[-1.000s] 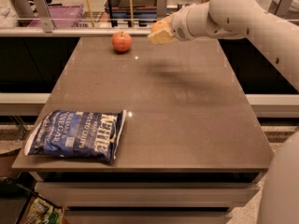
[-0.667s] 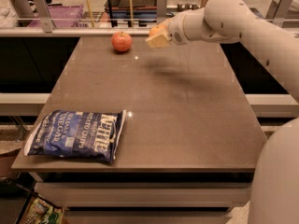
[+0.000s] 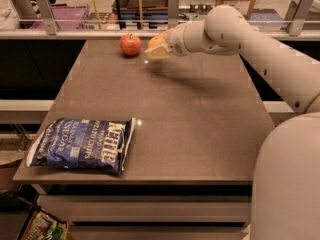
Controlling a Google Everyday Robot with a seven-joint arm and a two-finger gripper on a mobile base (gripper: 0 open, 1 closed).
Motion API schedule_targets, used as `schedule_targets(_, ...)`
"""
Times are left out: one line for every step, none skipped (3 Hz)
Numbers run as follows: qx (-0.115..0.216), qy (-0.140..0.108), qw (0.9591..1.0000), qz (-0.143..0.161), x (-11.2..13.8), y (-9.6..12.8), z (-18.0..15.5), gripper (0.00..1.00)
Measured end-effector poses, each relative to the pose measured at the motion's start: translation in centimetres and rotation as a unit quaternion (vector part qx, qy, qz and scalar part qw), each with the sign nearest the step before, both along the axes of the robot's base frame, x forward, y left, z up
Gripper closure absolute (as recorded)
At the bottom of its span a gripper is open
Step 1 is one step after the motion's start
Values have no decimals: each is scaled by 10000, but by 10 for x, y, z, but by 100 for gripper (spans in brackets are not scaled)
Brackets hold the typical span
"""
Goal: Move orange near apple
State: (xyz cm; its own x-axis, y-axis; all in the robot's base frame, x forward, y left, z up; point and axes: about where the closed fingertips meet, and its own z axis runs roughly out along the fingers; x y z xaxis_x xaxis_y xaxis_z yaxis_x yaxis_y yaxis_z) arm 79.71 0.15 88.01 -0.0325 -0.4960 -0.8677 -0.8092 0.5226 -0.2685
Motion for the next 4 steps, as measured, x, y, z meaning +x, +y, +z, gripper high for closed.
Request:
schedule_targets(113,90,9996,225,1,20,-20,100)
schedule_targets(151,56,9997,206,2,16,-20,100)
schedule_targets(153,55,9997,206,2,16,-20,100)
schedule_targets(253,90,9994,199,7,8,-27,100)
